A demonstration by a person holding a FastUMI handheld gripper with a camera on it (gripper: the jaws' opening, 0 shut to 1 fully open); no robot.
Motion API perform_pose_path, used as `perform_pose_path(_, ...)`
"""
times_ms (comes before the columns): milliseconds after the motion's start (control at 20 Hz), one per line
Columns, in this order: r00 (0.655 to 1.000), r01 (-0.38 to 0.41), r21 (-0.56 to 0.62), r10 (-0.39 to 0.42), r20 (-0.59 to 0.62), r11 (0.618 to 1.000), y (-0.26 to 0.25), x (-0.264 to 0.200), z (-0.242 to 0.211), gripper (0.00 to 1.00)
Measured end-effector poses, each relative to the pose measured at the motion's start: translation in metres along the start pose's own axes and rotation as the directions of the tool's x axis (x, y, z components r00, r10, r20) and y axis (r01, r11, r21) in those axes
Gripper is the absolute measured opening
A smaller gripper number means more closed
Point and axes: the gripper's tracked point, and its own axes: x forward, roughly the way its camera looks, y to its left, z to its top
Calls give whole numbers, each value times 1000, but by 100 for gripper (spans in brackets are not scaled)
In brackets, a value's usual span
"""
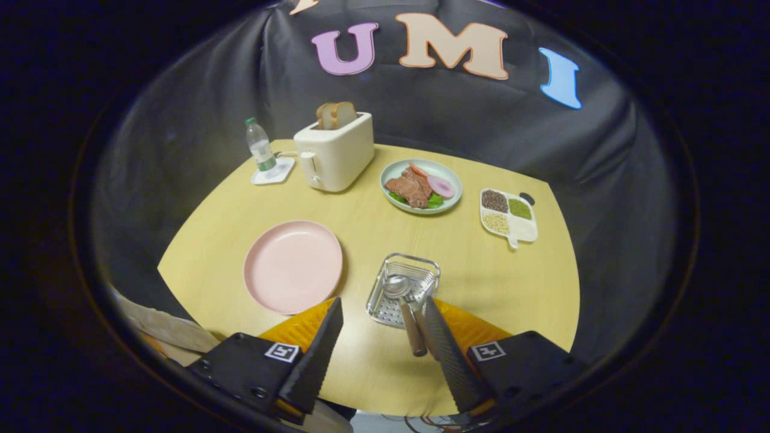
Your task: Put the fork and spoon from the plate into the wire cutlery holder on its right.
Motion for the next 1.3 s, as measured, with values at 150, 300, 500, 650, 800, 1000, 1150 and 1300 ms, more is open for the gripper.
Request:
perform_pose_path(150,994,-5,22,2,108,1000,20,-10,19,89)
perform_pose_path(300,968,25,40,-34,249,999,34,-28,46,96)
perform_pose_path(500,909,36,81,-66,411,996,57,-51,77,97)
perform_pose_path(650,863,64,101,-106,495,993,67,-61,90,96)
perform_pose_path(800,822,115,130,-168,544,985,69,-62,97,96)
perform_pose_path(1000,704,157,203,-254,663,966,66,-76,116,97)
perform_pose_path(1150,648,127,267,-284,707,955,64,-88,124,97)
perform_pose_path(1300,590,140,309,-330,737,941,51,-107,130,97)
